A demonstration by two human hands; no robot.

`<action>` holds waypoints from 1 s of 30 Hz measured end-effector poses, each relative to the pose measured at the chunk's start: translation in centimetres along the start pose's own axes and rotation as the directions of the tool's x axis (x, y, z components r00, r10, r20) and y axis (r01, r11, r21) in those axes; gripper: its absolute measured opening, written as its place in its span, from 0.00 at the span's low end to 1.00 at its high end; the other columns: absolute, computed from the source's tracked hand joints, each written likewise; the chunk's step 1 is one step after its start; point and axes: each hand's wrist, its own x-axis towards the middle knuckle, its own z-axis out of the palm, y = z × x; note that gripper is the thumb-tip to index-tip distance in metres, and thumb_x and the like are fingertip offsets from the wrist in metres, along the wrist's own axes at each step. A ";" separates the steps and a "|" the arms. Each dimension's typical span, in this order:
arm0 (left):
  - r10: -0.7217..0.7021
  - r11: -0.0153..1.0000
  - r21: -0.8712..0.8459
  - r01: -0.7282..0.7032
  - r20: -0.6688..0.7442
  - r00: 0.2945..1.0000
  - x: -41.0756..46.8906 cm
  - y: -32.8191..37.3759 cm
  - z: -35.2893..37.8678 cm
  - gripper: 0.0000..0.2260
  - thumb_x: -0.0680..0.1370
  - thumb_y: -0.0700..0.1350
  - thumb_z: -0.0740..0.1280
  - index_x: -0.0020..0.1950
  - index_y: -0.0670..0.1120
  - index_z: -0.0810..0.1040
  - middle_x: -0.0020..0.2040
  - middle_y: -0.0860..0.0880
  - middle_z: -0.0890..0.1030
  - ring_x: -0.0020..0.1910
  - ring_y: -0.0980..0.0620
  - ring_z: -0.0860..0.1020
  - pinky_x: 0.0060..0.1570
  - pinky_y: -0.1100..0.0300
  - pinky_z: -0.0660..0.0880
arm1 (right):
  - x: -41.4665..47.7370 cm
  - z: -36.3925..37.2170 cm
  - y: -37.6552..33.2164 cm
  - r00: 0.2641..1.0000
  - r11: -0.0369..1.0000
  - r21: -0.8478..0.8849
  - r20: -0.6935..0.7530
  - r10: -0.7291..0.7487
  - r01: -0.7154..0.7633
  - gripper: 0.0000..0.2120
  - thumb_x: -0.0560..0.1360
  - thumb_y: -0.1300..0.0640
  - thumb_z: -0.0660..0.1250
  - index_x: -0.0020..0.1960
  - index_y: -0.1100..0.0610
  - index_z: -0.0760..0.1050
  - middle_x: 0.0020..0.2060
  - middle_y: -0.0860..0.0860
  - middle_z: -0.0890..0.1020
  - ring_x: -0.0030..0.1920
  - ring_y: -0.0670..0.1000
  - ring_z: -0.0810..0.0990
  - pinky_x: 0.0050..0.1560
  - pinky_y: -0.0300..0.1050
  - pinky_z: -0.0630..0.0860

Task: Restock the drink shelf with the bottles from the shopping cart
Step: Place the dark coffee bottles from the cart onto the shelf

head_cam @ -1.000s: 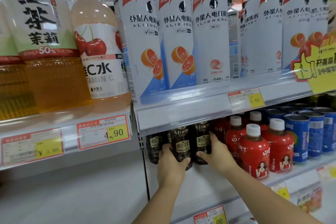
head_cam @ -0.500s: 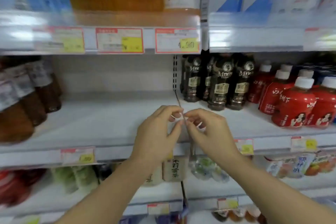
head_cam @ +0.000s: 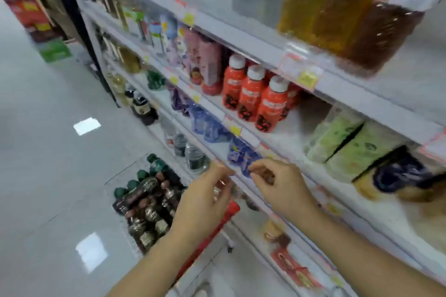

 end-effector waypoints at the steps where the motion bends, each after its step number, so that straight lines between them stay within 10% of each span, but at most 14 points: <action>1: -0.079 0.996 0.029 0.079 -0.019 0.997 -0.6 -2.7 -1.0 0.09 0.78 0.44 0.65 0.57 0.54 0.77 0.45 0.62 0.77 0.44 0.64 0.75 0.43 0.68 0.73 | 1.2 2.8 -0.1 0.998 1.000 -0.001 0.064 0.013 -0.013 0.07 0.72 0.62 0.69 0.48 0.56 0.81 0.37 0.47 0.81 0.38 0.45 0.79 0.41 0.30 0.73; 13: -0.715 0.690 0.072 0.720 -0.086 0.694 -6.2 -28.2 -3.0 0.13 0.77 0.44 0.64 0.61 0.50 0.74 0.57 0.52 0.76 0.56 0.52 0.75 0.54 0.58 0.71 | 9.2 28.8 3.9 0.714 0.953 -0.159 0.633 0.299 -0.258 0.20 0.75 0.57 0.67 0.66 0.58 0.69 0.52 0.52 0.76 0.49 0.50 0.75 0.53 0.44 0.74; 22: -0.606 0.743 0.176 0.645 -0.231 0.761 -3.5 -38.3 -2.3 0.19 0.76 0.43 0.65 0.66 0.47 0.71 0.63 0.47 0.73 0.62 0.47 0.70 0.61 0.52 0.68 | 10.3 38.9 8.7 0.663 0.894 -0.330 0.601 0.446 -0.302 0.36 0.76 0.53 0.66 0.75 0.59 0.51 0.72 0.57 0.64 0.70 0.58 0.65 0.66 0.48 0.65; 30: -0.632 0.682 0.458 0.570 -0.022 0.775 2.4 -43.7 -3.2 0.29 0.75 0.51 0.66 0.74 0.47 0.62 0.66 0.43 0.73 0.64 0.42 0.71 0.62 0.50 0.68 | 10.5 39.9 10.8 0.696 0.902 -0.264 0.574 0.432 -0.342 0.26 0.70 0.53 0.72 0.65 0.57 0.68 0.57 0.53 0.78 0.59 0.56 0.76 0.57 0.45 0.70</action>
